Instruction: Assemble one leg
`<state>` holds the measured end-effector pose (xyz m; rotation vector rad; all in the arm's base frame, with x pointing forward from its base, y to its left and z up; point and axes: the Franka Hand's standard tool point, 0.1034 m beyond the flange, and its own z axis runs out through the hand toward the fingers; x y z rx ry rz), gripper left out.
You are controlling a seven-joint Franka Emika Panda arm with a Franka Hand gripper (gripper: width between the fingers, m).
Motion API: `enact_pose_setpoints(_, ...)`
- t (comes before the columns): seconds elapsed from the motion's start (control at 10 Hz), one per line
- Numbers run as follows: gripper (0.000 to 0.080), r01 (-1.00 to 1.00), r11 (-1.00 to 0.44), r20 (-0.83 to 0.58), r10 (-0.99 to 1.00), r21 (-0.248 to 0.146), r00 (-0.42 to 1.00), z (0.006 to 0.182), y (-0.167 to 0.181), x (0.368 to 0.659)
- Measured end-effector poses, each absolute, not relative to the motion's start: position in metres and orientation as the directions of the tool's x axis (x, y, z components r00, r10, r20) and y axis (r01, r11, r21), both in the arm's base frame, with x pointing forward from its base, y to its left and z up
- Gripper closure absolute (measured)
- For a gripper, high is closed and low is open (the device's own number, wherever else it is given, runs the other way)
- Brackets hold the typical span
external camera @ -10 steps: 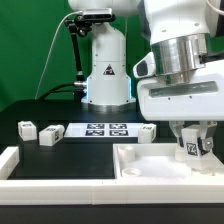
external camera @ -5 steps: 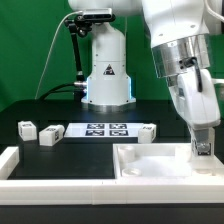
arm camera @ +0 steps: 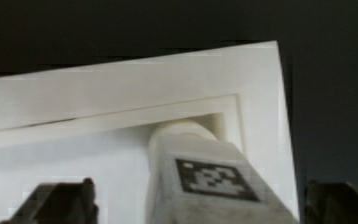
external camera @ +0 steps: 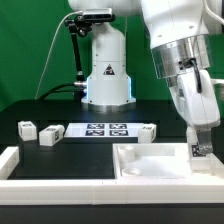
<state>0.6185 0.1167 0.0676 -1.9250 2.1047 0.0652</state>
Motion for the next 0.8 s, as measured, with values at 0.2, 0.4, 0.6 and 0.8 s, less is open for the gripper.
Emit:
enact_pose_setpoints(0.2, 0.0154, -0.925, -0.32, -0.142, -0.925, -0.207, 0.352, 0.0689, 0.12, 0.618)
enact_pose_setpoints(0.4, 0.0151, -0.763, -0.607, -0.052, -0.774, -0.222, 0.631, 0.0674, 0.1205, 0.6179)
enact_pose_setpoints(0.6, 0.0151, -0.579, -0.784, 0.02, -0.598, -0.225, 0.802, 0.0648, 0.1174, 0.619)
enact_pose_setpoints(0.8, 0.0151, -0.358, -0.913, 0.081, -0.379, -0.198, 0.922, 0.0651, 0.1177, 0.6195)
